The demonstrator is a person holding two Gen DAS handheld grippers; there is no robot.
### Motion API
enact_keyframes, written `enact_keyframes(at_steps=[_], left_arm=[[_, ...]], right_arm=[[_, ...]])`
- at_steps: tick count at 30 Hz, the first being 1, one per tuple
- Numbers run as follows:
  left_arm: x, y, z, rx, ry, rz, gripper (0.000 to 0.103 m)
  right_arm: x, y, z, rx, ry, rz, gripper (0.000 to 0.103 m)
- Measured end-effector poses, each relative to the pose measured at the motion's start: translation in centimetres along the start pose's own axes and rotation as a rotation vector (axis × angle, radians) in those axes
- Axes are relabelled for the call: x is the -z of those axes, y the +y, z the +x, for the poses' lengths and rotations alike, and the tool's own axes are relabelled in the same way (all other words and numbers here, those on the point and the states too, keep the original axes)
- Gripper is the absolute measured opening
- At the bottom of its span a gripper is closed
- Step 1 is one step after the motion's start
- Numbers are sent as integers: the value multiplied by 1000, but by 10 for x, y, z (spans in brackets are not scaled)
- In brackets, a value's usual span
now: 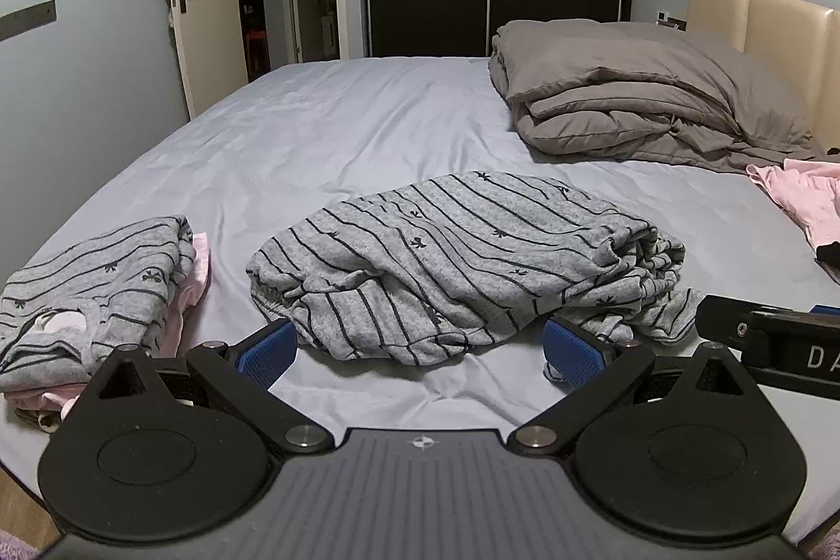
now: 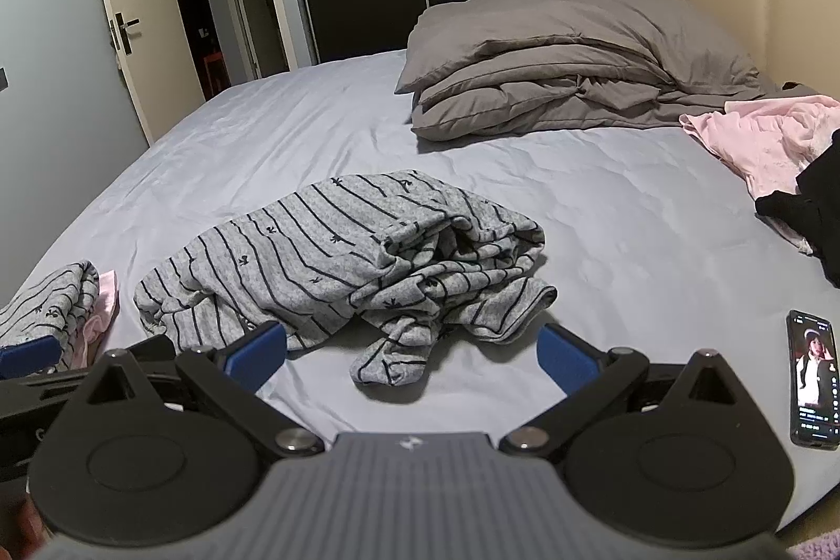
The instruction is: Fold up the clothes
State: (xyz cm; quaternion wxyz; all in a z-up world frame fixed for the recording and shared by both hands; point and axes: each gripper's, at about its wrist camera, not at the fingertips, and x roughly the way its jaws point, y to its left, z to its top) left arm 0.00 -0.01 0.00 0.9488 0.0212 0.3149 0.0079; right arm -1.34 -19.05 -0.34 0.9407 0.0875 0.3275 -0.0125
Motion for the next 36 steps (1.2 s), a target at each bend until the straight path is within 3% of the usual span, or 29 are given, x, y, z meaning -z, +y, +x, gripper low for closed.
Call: enact_keyframes(at_steps=[9, 36], left_arm=[[-1, 1, 0, -4, 24, -43, 102], [2, 2, 2, 6, 47, -37, 102]], right_arm=[[3, -4, -1, -1, 8, -1, 103], [8, -8, 1, 0, 12, 0, 103]])
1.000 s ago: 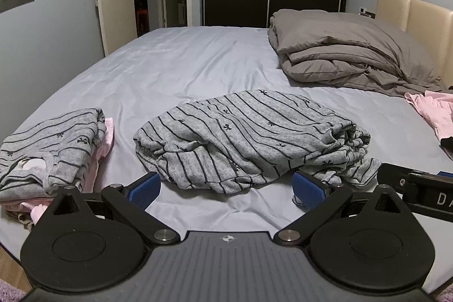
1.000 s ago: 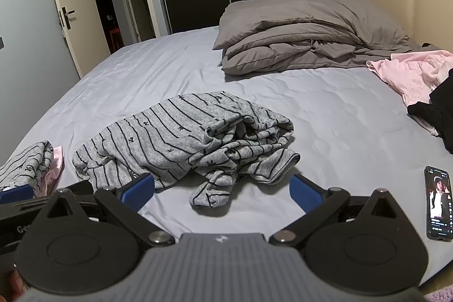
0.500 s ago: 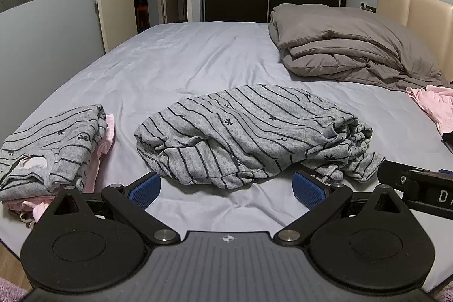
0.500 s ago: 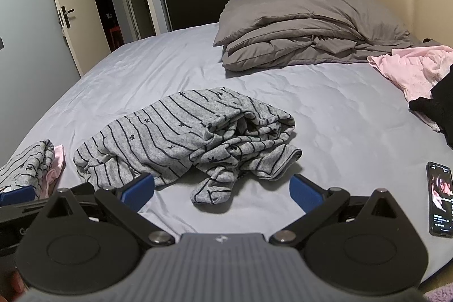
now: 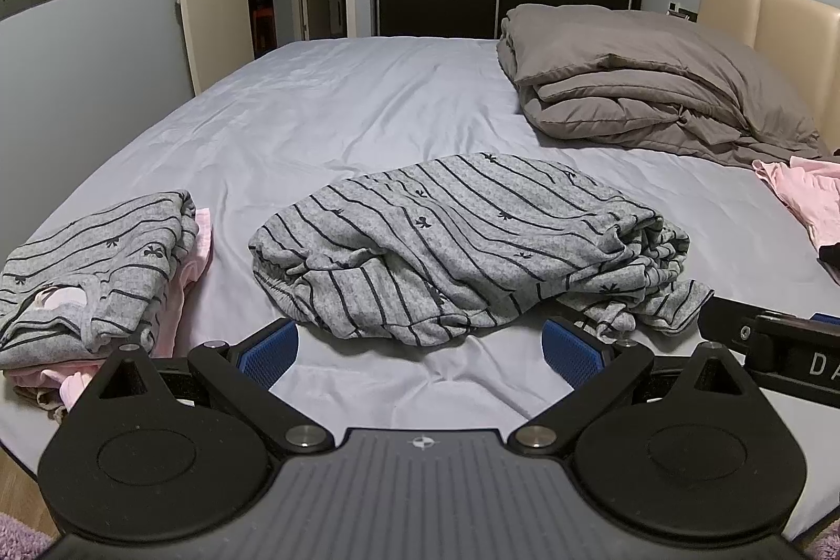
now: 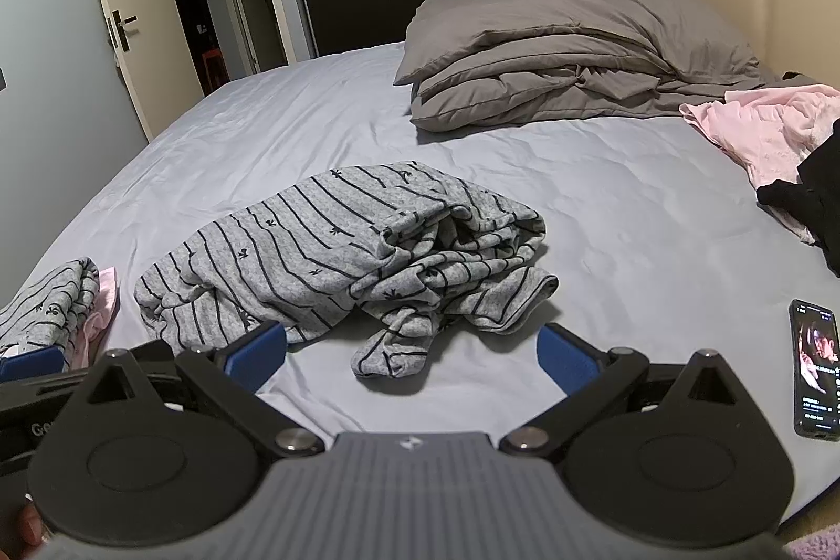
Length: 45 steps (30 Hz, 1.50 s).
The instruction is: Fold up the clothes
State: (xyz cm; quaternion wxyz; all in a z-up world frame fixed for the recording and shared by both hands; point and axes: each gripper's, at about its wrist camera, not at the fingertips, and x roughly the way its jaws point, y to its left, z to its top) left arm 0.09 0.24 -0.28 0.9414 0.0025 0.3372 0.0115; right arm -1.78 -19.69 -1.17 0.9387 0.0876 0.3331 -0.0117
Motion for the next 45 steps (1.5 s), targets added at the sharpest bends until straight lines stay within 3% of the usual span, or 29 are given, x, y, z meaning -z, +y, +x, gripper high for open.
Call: enact_keyframes(at_steps=[29, 33, 42, 45], left_arm=[[0, 6, -1, 3, 7, -20, 102], [2, 9, 1, 7, 17, -40, 101], [5, 15, 16, 25, 73, 57, 89], [3, 17, 20, 28, 85, 136, 84]], right_arm=[[5, -5, 4, 18, 0, -5, 103], [6, -6, 6, -11, 3, -25, 103], [-2, -9, 24, -61, 23, -126, 101], [-8, -10, 35, -71, 39, -171, 94]])
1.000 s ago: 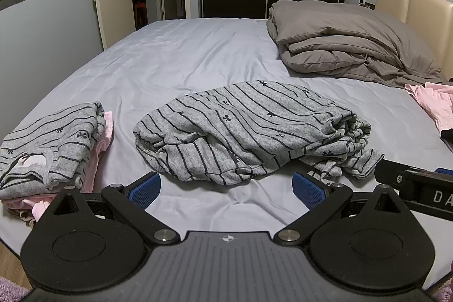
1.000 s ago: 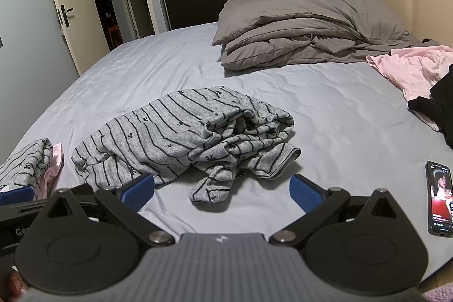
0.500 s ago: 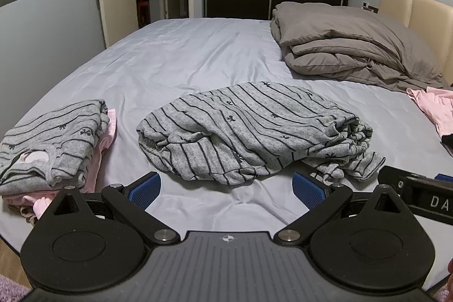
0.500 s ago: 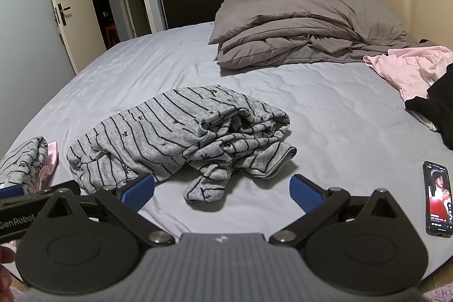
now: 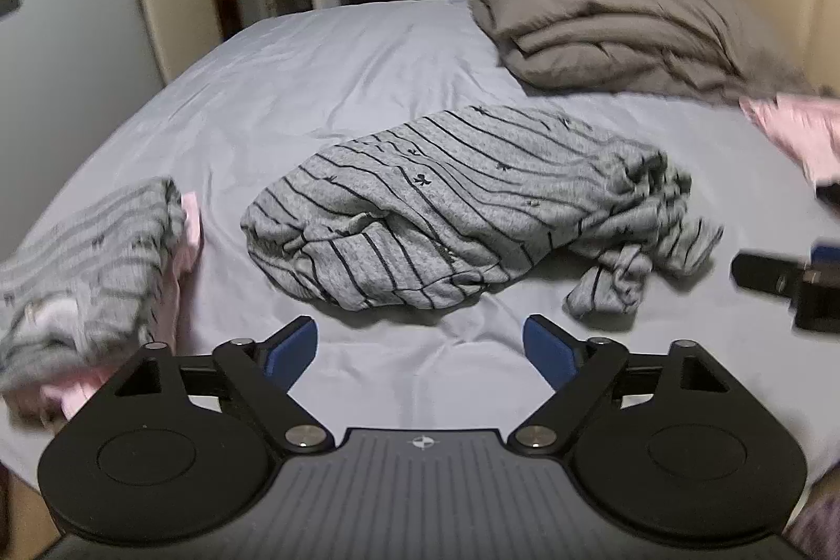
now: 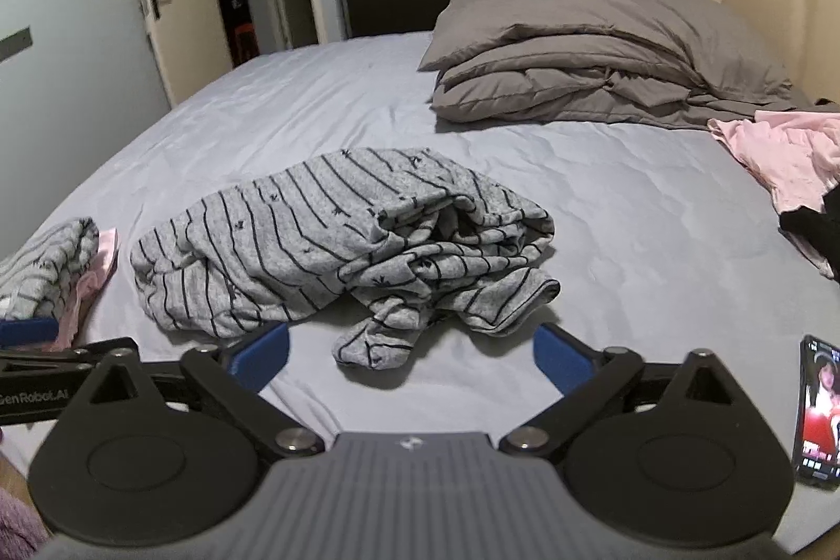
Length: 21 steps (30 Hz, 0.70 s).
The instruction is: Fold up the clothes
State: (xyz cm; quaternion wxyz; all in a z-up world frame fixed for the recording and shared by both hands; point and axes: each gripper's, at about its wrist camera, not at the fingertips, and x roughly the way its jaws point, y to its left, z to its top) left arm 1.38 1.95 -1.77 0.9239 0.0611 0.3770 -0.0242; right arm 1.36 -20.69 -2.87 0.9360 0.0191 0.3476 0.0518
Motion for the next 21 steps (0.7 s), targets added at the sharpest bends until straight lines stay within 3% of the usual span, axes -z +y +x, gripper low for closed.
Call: enact_keyframes(at_steps=[2, 13, 21], left_arm=[[0, 0, 4, -13, -1, 57, 83], [-1, -14, 59, 48, -5, 346, 81], [2, -28, 107, 63, -5, 524, 81]], right_arm=[[-5, -2, 7, -7, 11, -30, 89], [-20, -25, 43, -60, 79, -166, 86], [-21, -36, 107, -77, 141, -208, 88]])
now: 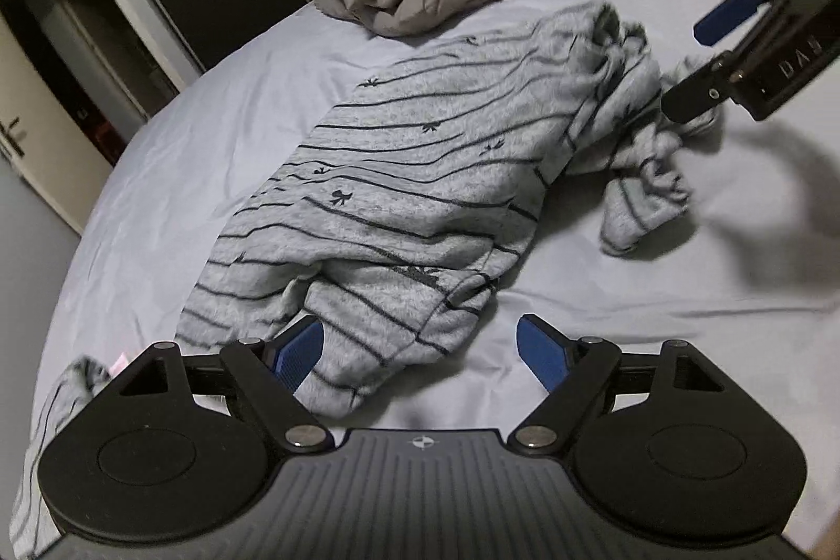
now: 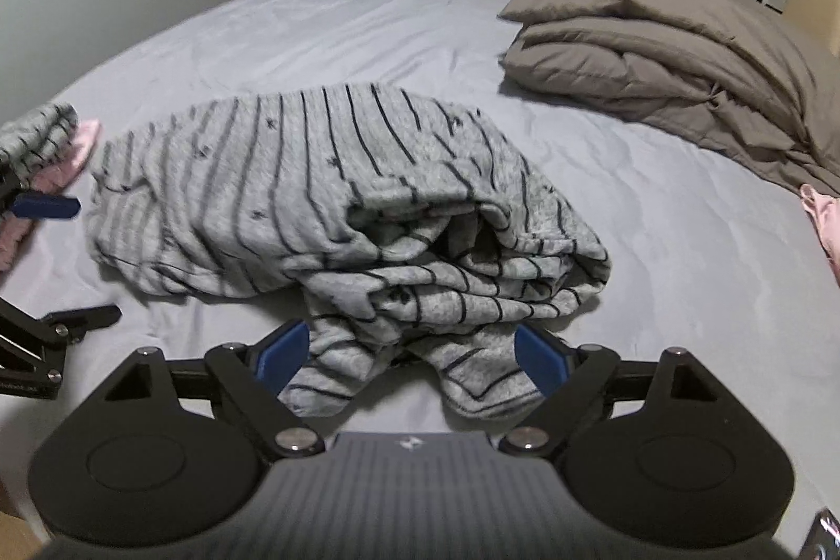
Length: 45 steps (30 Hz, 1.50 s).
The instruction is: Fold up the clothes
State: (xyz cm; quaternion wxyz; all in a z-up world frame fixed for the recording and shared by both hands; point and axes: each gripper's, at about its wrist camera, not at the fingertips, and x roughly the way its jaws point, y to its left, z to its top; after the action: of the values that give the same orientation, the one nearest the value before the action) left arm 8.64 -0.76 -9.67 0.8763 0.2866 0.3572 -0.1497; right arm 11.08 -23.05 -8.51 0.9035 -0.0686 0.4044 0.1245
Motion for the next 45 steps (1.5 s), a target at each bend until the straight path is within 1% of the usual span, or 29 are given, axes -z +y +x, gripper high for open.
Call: enact_keyframes(at_steps=[3, 6, 8, 9, 10, 11, 13, 14, 16, 17, 18, 20, 22, 24, 27, 29, 33, 35, 37, 38, 39, 43, 45], left_arm=[[-1, -1, 19, -33, 8, 43, 81], [-3, 7, 34, -43, 8, 25, 81], [-6, 14, 42, -31, 22, -2, 70], [-7, 18, 45, -21, 31, -16, 59], [-10, 22, 43, -14, 30, -32, 50], [-12, 26, 40, -6, 29, -48, 45], [-17, 34, 36, 10, 27, -80, 28], [-19, 39, 33, 18, 26, -96, 24], [-23, 47, 29, 34, 24, -127, 13], [-26, 51, 26, 42, 23, -143, 11], [-28, 55, 24, 50, 23, -159, 10], [-33, 64, 19, 64, 18, -192, 8], [-37, 75, -2, 62, -27, -242, 7], [-39, 86, -24, 59, -76, -294, 6], [-43, 103, -58, 55, -150, -373, 4], [-46, 114, -80, 52, -199, -424, 4], [-47, 124, -126, 41, -303, -478, 4], [-45, 127, -144, 46, -333, -497, 4], [-44, 131, -159, 52, -360, -515, 4], [-52, 137, -150, 57, -360, -526, 4], [-49, 137, -153, 65, -354, -533, 4], [-38, 123, -153, 123, -285, -457, 4], [-33, 115, -153, 153, -249, -418, 4]], right_arm=[[-3, -4, 18, 1, 17, -13, 88], [-8, -6, 28, -21, 27, -18, 90], [-11, -7, 34, -36, 33, -21, 88], [-13, -7, 37, -44, 36, -22, 86], [-14, -8, 41, -51, 39, -24, 75], [-16, -8, 44, -58, 43, -25, 61], [-19, -8, 50, -71, 49, -28, 52], [-21, -6, 50, -72, 52, -28, 43], [-26, -8, 44, -76, 57, -23, 34], [-28, -11, 41, -80, 53, -11, 30], [-31, -14, 36, -81, 44, 5, 28], [-37, -21, 23, -84, 19, 43, 20], [-44, -25, 6, -84, -17, 71, 10], [-52, -28, -15, -84, -64, 94, 6], [-61, -33, -47, -99, -139, 136, 5], [-67, -34, -70, -95, -179, 159, 0], [-74, -41, -109, -110, -270, 211, 0], [-76, -45, -126, -118, -302, 232, 0], [-72, -47, -134, -118, -304, 249, 1], [-69, -49, -135, -116, -293, 259, 2], [-65, -50, -133, -114, -273, 269, 4], [-50, -57, -115, -88, -175, 285, 5], [-43, -58, -106, -72, -140, 280, 5]])
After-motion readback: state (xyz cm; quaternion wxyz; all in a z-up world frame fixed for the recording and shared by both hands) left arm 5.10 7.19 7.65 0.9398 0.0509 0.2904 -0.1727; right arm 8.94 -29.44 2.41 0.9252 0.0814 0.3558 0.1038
